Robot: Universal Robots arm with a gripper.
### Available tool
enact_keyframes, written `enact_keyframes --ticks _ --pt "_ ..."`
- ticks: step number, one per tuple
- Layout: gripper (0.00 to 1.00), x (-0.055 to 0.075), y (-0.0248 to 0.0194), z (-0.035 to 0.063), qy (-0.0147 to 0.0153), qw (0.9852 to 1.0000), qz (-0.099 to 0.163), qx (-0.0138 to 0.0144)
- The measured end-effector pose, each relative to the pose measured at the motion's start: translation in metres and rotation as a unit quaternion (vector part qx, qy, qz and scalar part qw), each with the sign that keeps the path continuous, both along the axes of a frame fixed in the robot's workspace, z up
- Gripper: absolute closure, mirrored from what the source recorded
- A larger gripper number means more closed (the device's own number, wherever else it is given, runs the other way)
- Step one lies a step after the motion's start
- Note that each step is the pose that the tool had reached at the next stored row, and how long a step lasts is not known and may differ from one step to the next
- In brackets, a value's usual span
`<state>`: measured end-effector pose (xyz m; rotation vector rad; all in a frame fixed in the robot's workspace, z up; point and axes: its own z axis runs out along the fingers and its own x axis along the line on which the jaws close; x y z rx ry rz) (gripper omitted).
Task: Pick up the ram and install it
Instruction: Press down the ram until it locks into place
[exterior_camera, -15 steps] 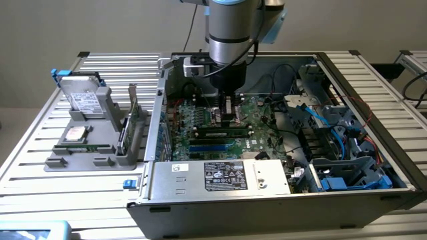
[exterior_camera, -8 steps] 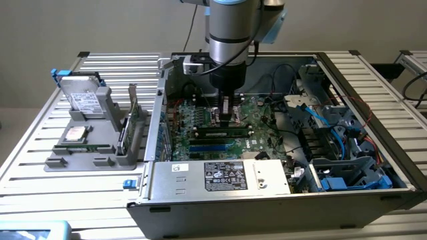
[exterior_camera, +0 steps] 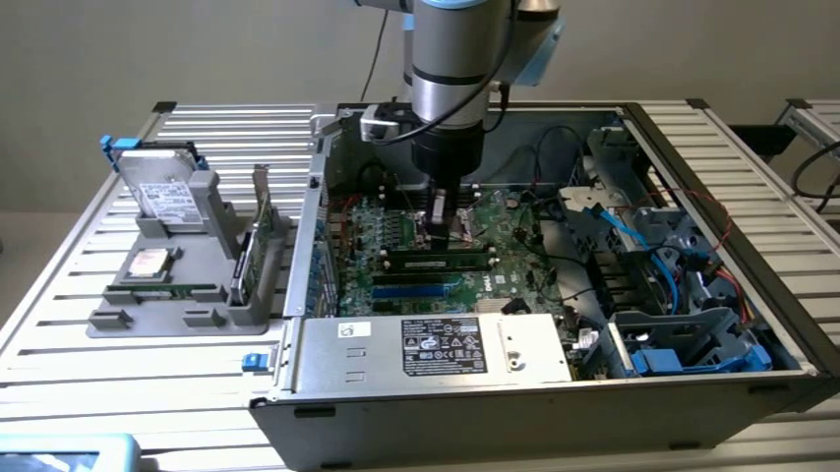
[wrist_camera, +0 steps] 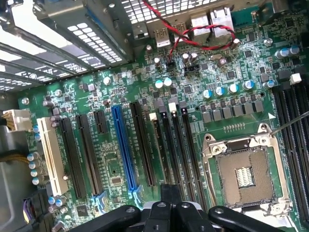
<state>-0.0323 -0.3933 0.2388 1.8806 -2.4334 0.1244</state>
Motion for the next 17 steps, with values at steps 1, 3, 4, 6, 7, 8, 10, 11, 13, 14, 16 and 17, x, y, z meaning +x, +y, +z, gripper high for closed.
enact_keyframes --ticks 1,3,4,6,7,8,10,11,13,14,16,17 --pt "0.89 0.0 0.0 0.0 0.0 1.0 -0.006 0.0" --pt "0.89 0.0 0.0 0.0 0.0 0.9998 -0.019 0.0002" --pt "0.89 0.0 0.0 0.0 0.0 0.9997 -0.025 0.0002" --pt "0.89 0.0002 0.0001 -0.0001 -0.0001 0.9994 -0.034 0.0003" --pt "0.89 0.0002 0.0001 -0.0001 -0.0004 0.9993 -0.038 0.0003" --pt "0.89 0.0002 0.0001 -0.0001 -0.0012 0.9991 -0.042 0.0004" --pt "0.89 0.0002 0.0002 0.0 -0.0029 0.9986 -0.052 0.0004" --pt "0.89 0.0002 0.0001 0.0 -0.0037 0.9983 -0.058 0.0005" --pt "0.89 0.0001 0.0001 0.0 -0.0043 0.9976 -0.07 0.0004" --pt "0.89 0.0001 0.0001 0.0001 -0.0045 0.9971 -0.076 0.0004" --pt "0.89 0.0001 0.0001 0.0002 -0.005 0.9962 -0.087 0.0004" --pt "0.89 0.0001 0.0001 0.0005 -0.0054 0.9957 -0.092 0.0003"
